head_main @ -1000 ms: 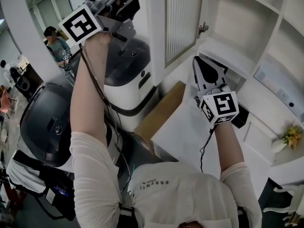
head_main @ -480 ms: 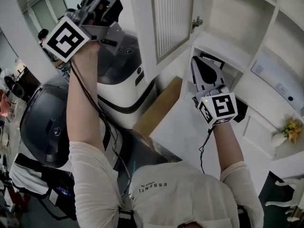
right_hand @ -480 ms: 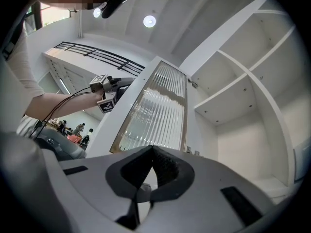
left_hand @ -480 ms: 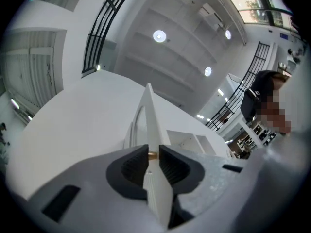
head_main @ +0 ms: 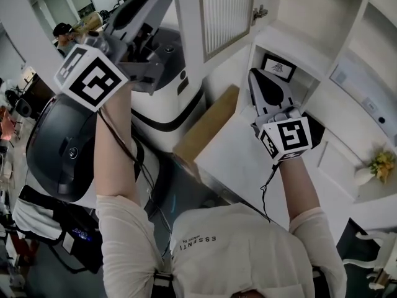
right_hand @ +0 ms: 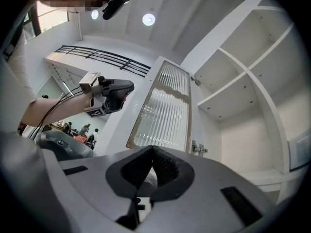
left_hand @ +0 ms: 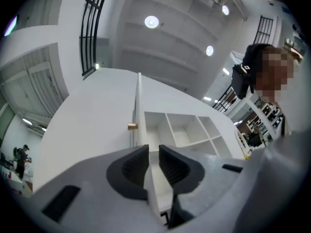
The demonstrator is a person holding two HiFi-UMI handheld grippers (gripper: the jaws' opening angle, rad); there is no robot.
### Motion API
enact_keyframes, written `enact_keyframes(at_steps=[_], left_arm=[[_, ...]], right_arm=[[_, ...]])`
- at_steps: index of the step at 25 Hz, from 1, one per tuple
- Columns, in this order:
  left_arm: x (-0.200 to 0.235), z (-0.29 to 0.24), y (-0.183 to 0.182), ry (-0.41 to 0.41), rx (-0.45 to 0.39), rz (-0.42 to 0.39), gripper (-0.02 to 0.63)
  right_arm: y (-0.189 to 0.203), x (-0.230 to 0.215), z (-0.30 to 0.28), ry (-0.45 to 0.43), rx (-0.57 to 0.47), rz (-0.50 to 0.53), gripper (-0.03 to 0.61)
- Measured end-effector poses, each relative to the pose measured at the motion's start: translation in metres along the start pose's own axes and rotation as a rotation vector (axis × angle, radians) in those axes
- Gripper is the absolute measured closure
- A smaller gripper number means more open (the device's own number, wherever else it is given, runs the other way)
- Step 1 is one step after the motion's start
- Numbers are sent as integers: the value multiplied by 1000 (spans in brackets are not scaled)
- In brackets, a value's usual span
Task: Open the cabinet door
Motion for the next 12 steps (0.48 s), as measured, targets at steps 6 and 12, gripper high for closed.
enact_keyframes(at_steps=[6,12], left_arm=[[-37,21,54,-8,71,-105,549],[-72,34,119,46,146,-53,606]], right_arm=[[-4,13,23,14,29,2,565],[2,15,50,72,49,-14,565]])
Point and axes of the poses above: the fingertips, and each gripper's own axes: z backward along the fingers, x to its left, y out of its underside, the point moved 5 cm from there along z, backward along the fingers, and after that the axes turned 14 degrees about -y, right-handed, at the moved point
